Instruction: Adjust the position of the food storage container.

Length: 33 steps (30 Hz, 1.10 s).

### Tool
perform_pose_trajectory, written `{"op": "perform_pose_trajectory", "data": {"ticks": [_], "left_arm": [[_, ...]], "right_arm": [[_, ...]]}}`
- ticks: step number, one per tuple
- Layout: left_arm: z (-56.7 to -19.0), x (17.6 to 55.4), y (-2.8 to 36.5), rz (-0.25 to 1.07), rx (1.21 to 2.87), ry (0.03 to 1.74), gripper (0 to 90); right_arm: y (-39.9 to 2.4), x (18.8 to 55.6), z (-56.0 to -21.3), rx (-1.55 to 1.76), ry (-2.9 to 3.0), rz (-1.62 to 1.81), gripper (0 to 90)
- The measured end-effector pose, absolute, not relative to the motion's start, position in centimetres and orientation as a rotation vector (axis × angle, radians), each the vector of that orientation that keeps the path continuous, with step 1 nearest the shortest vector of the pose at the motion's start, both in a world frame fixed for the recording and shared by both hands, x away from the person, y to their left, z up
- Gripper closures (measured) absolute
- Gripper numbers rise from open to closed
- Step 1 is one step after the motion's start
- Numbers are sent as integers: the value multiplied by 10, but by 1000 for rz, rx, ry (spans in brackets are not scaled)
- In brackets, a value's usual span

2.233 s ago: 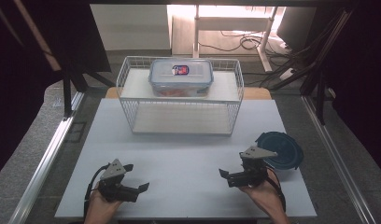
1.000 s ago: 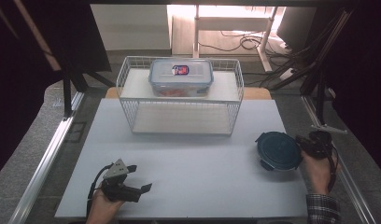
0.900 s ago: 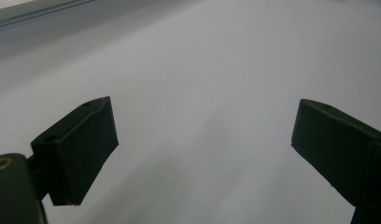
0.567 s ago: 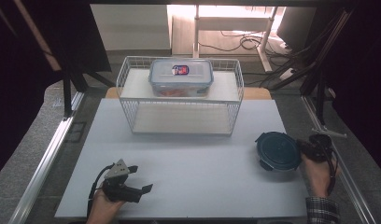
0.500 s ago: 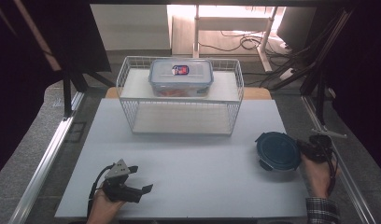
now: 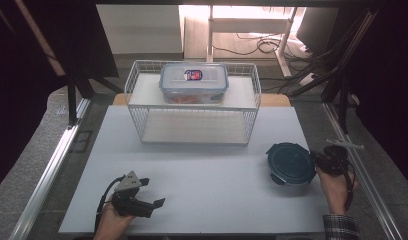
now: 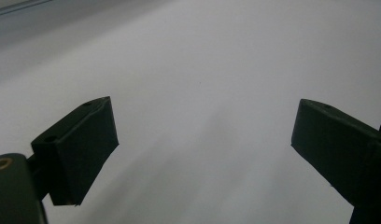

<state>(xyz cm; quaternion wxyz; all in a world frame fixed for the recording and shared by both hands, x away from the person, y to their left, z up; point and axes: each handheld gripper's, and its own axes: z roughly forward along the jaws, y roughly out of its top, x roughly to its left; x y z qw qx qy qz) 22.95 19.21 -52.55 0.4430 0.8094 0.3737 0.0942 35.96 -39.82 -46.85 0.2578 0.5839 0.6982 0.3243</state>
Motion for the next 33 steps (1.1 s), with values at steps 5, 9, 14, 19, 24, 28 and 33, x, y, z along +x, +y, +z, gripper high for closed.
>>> {"op": "perform_pose_trajectory", "data": {"ticks": [5, 9, 14, 19, 24, 28, 33], "left_arm": [[-525, 230, 191, 234, 2011, 924, 65], [-525, 230, 190, 232, 2013, 922, 65], [-525, 229, 191, 232, 2013, 922, 65], [-525, 229, 190, 233, 2015, 919, 65], [-525, 229, 190, 234, 2022, 918, 65], [-525, 228, 191, 237, 2019, 920, 65], [-525, 228, 190, 237, 2022, 920, 65]], "right_arm": [[-385, 358, -470, 1570, 1924, 914, 896], [-369, 358, -471, 1535, 1972, 934, 896], [-341, 355, -472, 1483, 2042, 969, 896], [-325, 351, -473, 1447, 2091, 989, 897], [-329, 343, -469, 1408, 2147, 993, 894], [-334, 330, -467, 1416, 2128, 960, 893], [-340, 308, -476, 1495, 2131, 911, 893]]}}
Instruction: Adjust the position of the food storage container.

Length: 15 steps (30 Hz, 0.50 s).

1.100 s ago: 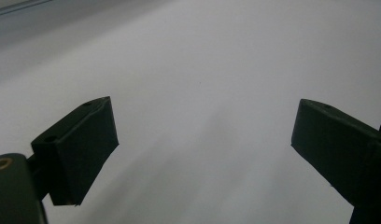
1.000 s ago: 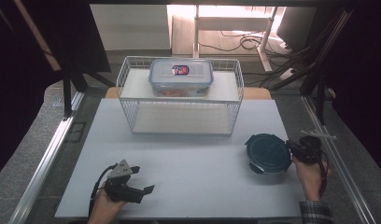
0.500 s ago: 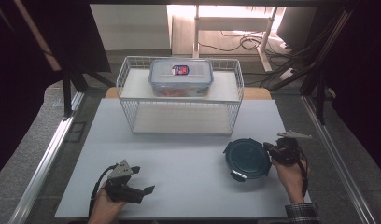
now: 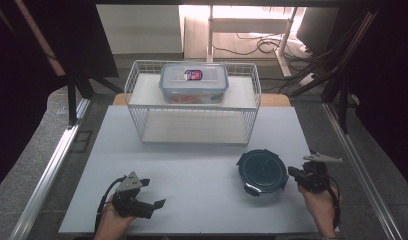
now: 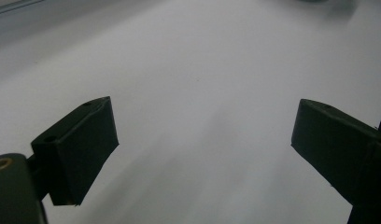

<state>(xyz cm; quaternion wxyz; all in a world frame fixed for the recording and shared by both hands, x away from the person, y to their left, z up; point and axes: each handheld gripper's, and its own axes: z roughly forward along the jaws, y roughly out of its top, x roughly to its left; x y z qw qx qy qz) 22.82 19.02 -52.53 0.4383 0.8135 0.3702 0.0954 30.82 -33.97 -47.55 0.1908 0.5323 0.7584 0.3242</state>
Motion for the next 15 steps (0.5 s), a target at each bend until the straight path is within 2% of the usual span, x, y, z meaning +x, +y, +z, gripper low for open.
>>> {"op": "perform_pose_trajectory", "data": {"ticks": [12, 15], "left_arm": [[-528, 230, 188, 223, 2032, 926, 66], [-528, 230, 187, 224, 2035, 924, 66]], "right_arm": [[-330, 322, -480, 1487, 2146, 972, 895], [-314, 327, -482, 1458, 2206, 1015, 896]]}}
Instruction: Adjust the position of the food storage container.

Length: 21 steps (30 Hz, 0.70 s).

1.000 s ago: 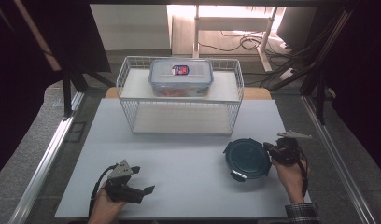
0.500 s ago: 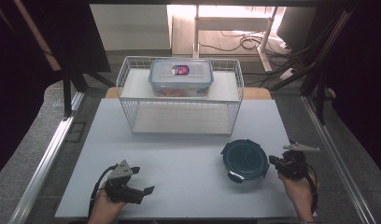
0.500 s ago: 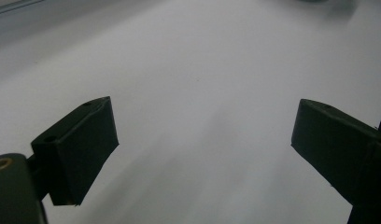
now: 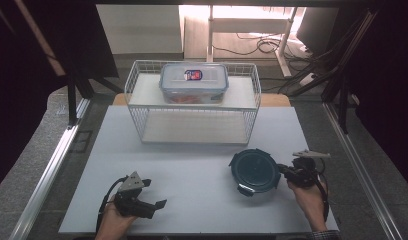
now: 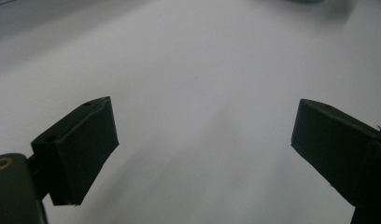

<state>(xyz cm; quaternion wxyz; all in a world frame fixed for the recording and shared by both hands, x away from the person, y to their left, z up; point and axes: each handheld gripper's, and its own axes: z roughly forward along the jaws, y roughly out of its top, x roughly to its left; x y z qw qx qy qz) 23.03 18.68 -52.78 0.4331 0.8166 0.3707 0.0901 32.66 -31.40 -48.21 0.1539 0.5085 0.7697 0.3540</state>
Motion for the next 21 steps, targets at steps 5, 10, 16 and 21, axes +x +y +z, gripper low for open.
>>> {"op": "perform_pose_trajectory", "data": {"ticks": [5, 10, 16, 21], "left_arm": [[-528, 230, 187, 223, 2037, 924, 66], [-528, 230, 188, 222, 2034, 925, 66], [-528, 230, 188, 221, 2035, 924, 66], [-528, 230, 189, 221, 2035, 926, 66]], "right_arm": [[-288, 331, -483, 1391, 2269, 1026, 895], [-257, 339, -484, 1337, 2327, 1037, 896], [-225, 341, -486, 1281, 2394, 1065, 896], [-205, 339, -488, 1237, 2438, 1090, 895]]}}
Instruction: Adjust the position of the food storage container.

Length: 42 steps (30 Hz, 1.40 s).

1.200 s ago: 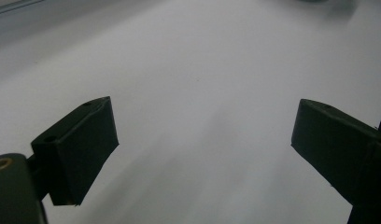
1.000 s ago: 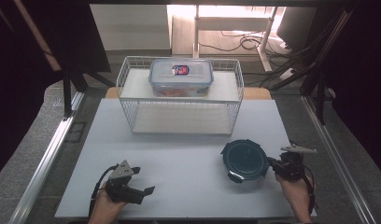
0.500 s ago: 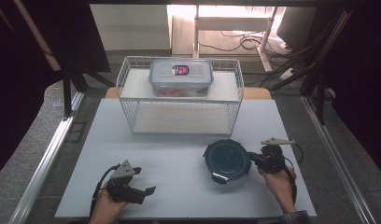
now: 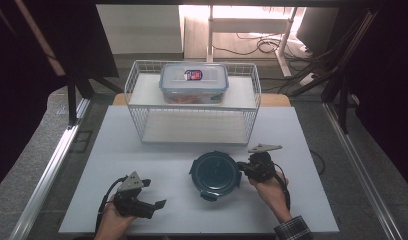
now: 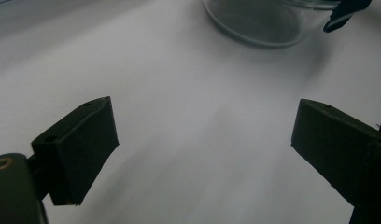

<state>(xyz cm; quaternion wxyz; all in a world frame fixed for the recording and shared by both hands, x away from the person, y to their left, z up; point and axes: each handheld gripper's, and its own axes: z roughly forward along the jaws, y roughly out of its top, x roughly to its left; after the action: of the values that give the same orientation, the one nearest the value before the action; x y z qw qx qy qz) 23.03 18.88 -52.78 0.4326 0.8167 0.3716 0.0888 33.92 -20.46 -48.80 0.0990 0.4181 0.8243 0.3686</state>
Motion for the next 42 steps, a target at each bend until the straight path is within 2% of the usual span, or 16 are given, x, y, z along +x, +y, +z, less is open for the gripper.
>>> {"op": "perform_pose_trajectory", "data": {"ticks": [19, 27, 29, 30, 33, 35, 37, 42], "left_arm": [[-528, 230, 190, 218, 2035, 929, 66], [-527, 229, 192, 218, 2032, 928, 66], [-527, 229, 193, 216, 2030, 928, 66], [-527, 229, 193, 215, 2029, 928, 66], [-527, 229, 194, 213, 2024, 931, 66], [-526, 229, 194, 211, 2020, 934, 66], [-526, 229, 195, 210, 2019, 935, 66], [-527, 229, 196, 203, 2013, 941, 66]], "right_arm": [[-143, 347, -492, 1104, 2531, 1115, 896], [-138, 342, -490, 986, 2514, 1095, 881], [-140, 339, -487, 959, 2487, 1085, 841], [-143, 334, -483, 935, 2460, 1089, 793], [-148, 329, -480, 926, 2443, 1098, 748], [-157, 321, -476, 925, 2423, 1124, 648], [-160, 319, -475, 926, 2420, 1137, 619], [-175, 309, -470, 965, 2415, 1217, 393]]}}
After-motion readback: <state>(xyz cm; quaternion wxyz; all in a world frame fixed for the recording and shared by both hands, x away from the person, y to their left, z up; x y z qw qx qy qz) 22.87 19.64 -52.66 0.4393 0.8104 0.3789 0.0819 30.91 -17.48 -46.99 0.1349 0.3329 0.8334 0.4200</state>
